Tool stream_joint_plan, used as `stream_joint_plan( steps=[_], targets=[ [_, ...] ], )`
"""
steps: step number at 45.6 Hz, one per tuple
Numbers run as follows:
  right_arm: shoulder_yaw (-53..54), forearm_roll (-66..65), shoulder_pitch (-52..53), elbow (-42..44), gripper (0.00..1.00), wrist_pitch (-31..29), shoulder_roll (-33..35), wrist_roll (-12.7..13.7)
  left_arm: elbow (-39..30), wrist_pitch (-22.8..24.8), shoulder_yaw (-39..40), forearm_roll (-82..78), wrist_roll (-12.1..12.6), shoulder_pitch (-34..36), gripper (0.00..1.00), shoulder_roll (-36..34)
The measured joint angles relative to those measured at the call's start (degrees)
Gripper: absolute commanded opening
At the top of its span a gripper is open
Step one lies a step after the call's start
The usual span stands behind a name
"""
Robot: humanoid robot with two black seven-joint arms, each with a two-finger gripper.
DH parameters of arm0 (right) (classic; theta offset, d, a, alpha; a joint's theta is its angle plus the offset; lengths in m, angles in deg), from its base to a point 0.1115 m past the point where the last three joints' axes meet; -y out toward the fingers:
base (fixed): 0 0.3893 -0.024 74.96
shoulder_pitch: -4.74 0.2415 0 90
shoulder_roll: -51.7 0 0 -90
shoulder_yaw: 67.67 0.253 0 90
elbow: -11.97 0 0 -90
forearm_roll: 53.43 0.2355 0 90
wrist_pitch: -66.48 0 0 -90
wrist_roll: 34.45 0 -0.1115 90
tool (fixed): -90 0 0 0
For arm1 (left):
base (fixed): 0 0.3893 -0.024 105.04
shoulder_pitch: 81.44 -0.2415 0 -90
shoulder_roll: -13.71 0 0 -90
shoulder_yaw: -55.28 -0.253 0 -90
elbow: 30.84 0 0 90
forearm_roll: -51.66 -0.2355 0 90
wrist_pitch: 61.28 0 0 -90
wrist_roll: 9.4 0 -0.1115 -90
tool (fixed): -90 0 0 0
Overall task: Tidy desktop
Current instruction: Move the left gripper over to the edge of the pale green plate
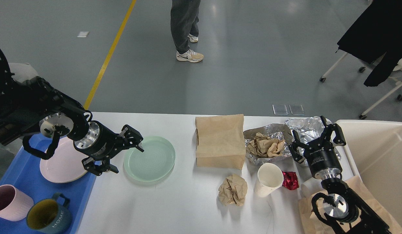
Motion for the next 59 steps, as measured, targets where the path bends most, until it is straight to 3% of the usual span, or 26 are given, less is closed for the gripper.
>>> stream_joint_plan(
  steps=[4,11,29,40,49,56,59],
  targets=[
    [0.0,0.0,0.0,0.0,1.0,0.0,0.0,0.0,0.35,-1.88,0.5,-1.19,-0.56,-3.01,0.94,-1.25],
    [0.0,0.01,0.0,0.0,1.0,0.0,0.0,0.0,3.87,-4.48,5.21,-0.7,-0.48,-9.09,0.83,-3.94],
    [0.0,0.0,0.0,0.09,1.0,0.0,0.0,0.0,15.0,-19.33,18.57,1.91,1.44,-25.07,0.82,-5.04],
    [0.0,0.0,0.0,0.1,1.0,0.0,0.0,0.0,17.59,-25.85,21.12,1.25,1.17,-29.51,0.8,-5.05],
    [0.0,0.0,0.0,0.1,1.0,0.0,0.0,0.0,19.58,-27.12,24.31,-0.49,1.02,-33.17,0.53,-5.05],
    [0.0,0.0,0.0,0.03,1.0,0.0,0.0,0.0,20.04,-27.18,25.79,-4.58,1.21,-33.99,0.46,-5.06],
    [0.0,0.0,0.0,0.02,1.0,0.0,0.0,0.0,20.4,-27.19,26.34,-5.86,1.21,-34.22,0.38,-5.11]
  ],
)
